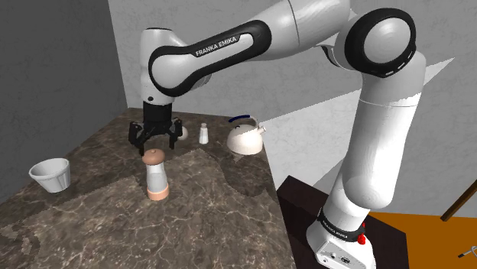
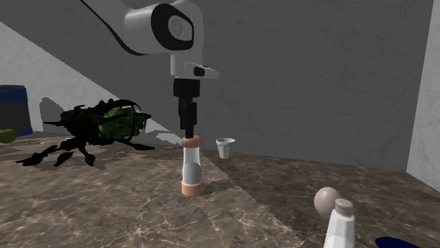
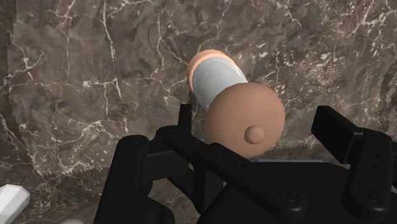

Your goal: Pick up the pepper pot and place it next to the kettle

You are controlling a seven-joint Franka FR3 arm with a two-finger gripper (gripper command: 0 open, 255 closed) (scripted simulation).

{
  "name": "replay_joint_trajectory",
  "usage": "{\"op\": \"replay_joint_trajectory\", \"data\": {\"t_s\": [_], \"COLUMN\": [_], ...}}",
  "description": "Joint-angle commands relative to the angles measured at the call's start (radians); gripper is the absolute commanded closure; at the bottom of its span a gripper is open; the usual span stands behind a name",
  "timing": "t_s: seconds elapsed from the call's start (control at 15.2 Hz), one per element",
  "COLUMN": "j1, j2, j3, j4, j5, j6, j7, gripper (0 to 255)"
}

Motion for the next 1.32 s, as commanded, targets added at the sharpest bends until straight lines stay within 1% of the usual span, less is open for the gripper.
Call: {"op": "replay_joint_trajectory", "data": {"t_s": [0.0,0.33,0.79,0.86,1.25], "j1": [0.004,0.011,0.011,0.011,0.011], "j2": [0.017,0.046,0.046,0.046,0.046], "j3": [0.000,-0.001,-0.001,-0.001,-0.001], "j4": [-0.002,-0.030,-0.030,-0.030,-0.030], "j5": [-0.007,-0.019,-0.019,-0.019,-0.019], "j6": [0.021,0.076,0.075,0.075,0.075], "j7": [0.007,0.015,0.015,0.015,0.015], "gripper": [0,0,0,255,255]}}
